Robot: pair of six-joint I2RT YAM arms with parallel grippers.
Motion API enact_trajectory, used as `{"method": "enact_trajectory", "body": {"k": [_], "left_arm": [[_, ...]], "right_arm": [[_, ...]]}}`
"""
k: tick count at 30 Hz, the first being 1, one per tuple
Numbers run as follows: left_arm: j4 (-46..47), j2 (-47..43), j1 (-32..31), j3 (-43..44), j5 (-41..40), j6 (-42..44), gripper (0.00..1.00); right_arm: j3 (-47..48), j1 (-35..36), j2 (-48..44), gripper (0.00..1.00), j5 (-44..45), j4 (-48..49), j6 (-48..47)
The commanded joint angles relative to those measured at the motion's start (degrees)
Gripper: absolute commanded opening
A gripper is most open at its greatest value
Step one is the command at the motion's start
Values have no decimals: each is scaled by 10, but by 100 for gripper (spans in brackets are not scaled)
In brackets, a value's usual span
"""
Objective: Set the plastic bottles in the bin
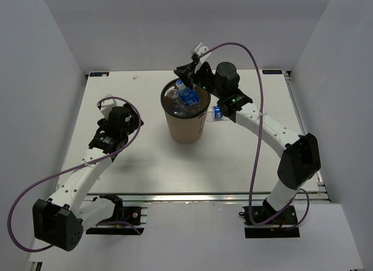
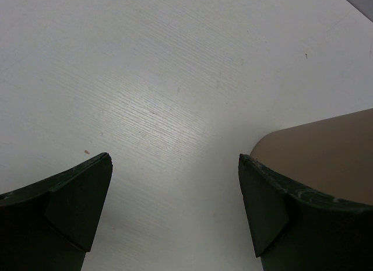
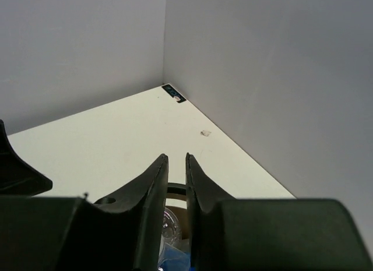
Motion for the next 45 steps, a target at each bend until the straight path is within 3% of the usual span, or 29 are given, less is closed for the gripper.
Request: {"method": "enact_trajectory", "body": {"k": [1,5,14,22,25,30,34,38,41,45], "left_arm": [[4,-2,4,-4,0,6,98],[4,-1,4,-3,0,4,98],[1,0,4,-4,0,3,98],[0,-1,4,-4,-1,6,98],[1,0,4,-4,-3,5,98],[0,2,4,-5,0,4,98],[-2,-3,4,-7,-5,4,98],[1,-4,4,-5,3,4,98],[-2,-2,4,-1,3,4,98],[3,-1,4,4,7,4,98]], "right_arm": [[-29,-1,-13,22,25,-64,-10],[-94,-1,-25,22,52,-59,-5],[-125,-1,-15,18,112,-96,-4],[-215,-1,11,1,174,-73,29],[-248,-1,-11,1,161,-21,45],[-225,-1,-3,0,188,-62,45],[-270,-1,-5,0,185,-22,64],[-241,-1,-8,1,177,-46,63],[-191,-1,-17,8,172,-68,54],[-107,-1,-27,9,138,-91,26]]}}
